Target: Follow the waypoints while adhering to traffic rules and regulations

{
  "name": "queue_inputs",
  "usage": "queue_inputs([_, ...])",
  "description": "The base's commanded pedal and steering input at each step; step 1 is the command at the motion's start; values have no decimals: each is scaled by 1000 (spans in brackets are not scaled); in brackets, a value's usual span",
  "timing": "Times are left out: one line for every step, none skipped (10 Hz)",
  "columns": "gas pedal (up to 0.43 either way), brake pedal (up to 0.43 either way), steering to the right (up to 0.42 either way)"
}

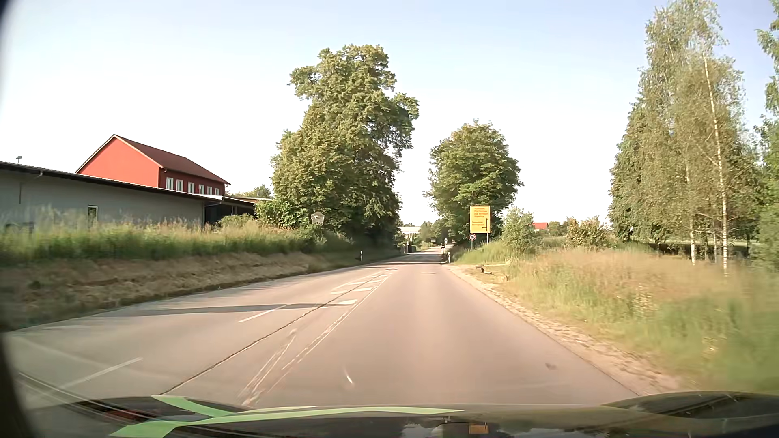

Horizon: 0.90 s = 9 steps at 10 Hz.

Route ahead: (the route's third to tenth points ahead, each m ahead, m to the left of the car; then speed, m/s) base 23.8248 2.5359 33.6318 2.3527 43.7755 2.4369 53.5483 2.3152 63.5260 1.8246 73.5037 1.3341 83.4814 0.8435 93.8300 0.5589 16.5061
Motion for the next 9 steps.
queue_inputs([59,0,0])
queue_inputs([79,0,0])
queue_inputs([110,0,0])
queue_inputs([110,0,0])
queue_inputs([110,0,0])
queue_inputs([79,0,0])
queue_inputs([28,0,0])
queue_inputs([28,0,0])
queue_inputs([28,0,0])
